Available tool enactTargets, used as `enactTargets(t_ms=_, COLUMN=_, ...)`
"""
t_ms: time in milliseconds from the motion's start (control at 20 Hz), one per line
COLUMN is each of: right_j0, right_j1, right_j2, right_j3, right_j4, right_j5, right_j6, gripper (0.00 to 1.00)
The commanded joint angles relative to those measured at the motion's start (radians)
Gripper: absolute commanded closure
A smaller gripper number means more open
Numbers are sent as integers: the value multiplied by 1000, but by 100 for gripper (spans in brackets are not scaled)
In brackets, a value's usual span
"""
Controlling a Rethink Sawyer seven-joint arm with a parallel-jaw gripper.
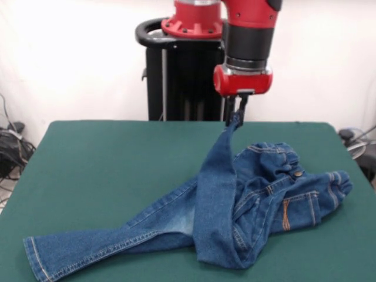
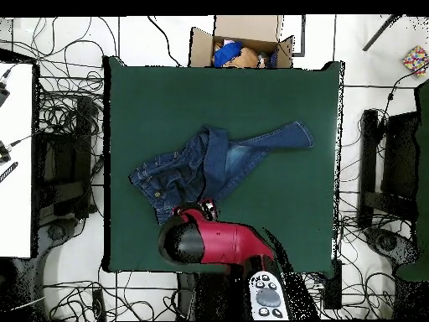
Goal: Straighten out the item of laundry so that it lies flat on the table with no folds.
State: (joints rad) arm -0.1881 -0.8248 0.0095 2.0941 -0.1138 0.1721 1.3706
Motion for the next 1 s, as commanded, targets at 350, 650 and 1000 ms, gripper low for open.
enactTargets(t_ms=350, right_j0=-42, right_j1=-11, right_j2=109, right_j3=-395, right_j4=72, right_j5=490, right_j6=67, gripper=100)
enactTargets(t_ms=650, right_j0=-46, right_j1=46, right_j2=142, right_j3=-580, right_j4=39, right_j5=617, right_j6=26, gripper=100)
enactTargets(t_ms=1000, right_j0=-47, right_j1=138, right_j2=177, right_j3=-773, right_j4=18, right_j5=738, right_j6=-20, gripper=100)
